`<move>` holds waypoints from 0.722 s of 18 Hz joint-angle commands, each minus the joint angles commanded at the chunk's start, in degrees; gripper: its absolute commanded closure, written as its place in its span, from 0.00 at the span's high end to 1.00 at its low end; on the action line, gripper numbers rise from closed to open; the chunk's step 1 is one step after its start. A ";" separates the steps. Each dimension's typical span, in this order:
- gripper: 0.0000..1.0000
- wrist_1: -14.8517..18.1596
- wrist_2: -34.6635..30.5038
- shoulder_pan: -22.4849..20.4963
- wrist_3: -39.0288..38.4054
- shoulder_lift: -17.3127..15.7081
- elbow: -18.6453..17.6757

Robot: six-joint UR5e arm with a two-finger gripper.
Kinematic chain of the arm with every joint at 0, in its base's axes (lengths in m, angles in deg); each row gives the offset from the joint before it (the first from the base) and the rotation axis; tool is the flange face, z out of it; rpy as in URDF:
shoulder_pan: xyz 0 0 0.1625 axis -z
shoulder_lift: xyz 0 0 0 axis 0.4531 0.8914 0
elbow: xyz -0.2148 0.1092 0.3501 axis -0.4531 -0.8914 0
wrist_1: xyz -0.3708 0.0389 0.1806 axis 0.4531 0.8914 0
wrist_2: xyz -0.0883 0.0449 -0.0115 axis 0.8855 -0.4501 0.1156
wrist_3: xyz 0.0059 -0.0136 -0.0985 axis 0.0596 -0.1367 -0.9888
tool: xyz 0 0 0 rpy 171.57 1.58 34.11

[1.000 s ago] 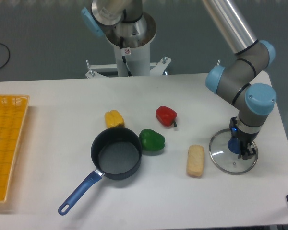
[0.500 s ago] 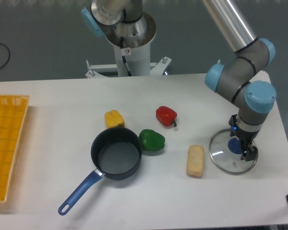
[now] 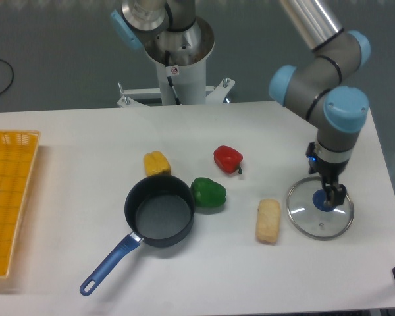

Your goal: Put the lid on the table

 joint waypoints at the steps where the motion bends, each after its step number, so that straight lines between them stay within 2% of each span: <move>1: 1.00 1.32 0.00 0.09 0.00 -0.79 0.09; 4: 1.00 3.88 0.09 1.31 0.18 -2.73 0.18; 13: 1.00 4.41 0.00 3.78 -0.09 -3.87 0.09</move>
